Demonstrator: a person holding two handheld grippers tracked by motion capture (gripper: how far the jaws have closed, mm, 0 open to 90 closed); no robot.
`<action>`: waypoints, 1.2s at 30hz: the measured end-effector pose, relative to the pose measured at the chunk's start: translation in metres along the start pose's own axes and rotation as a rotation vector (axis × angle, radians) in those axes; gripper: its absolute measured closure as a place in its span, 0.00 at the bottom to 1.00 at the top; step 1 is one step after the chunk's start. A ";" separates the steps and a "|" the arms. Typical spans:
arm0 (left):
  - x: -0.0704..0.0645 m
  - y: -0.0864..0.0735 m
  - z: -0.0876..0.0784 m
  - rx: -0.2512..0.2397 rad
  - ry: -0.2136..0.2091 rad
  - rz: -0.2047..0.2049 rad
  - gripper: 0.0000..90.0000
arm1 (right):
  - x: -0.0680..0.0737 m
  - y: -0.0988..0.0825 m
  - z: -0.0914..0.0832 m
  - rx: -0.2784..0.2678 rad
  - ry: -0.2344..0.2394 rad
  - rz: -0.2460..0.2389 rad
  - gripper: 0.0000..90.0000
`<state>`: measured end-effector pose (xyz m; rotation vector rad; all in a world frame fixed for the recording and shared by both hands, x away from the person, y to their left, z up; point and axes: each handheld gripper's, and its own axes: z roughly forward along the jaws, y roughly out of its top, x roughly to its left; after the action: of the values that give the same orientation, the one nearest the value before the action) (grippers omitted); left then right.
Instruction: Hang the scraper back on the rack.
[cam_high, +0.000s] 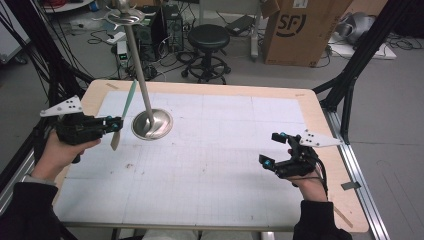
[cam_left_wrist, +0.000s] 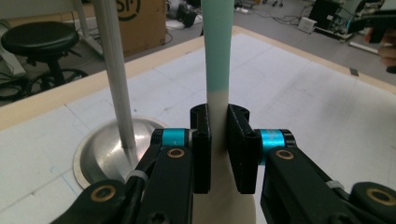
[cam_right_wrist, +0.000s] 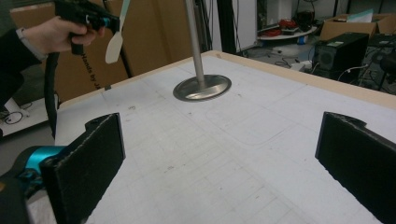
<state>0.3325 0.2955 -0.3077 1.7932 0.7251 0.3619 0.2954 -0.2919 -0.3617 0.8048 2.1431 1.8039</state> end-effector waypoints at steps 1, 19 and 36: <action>0.001 0.004 -0.002 -0.007 0.006 0.000 0.89 | 0.000 0.000 0.000 0.000 0.000 0.001 0.01; 0.023 0.040 -0.025 -0.170 0.031 -0.016 0.89 | 0.001 0.000 -0.003 -0.009 0.001 0.004 0.01; 0.042 0.062 -0.039 -0.197 0.108 -0.007 0.89 | 0.000 -0.001 -0.011 -0.025 -0.006 0.012 0.01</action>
<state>0.3605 0.3390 -0.2409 1.5946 0.7442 0.5114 0.2901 -0.3013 -0.3600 0.8171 2.1120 1.8283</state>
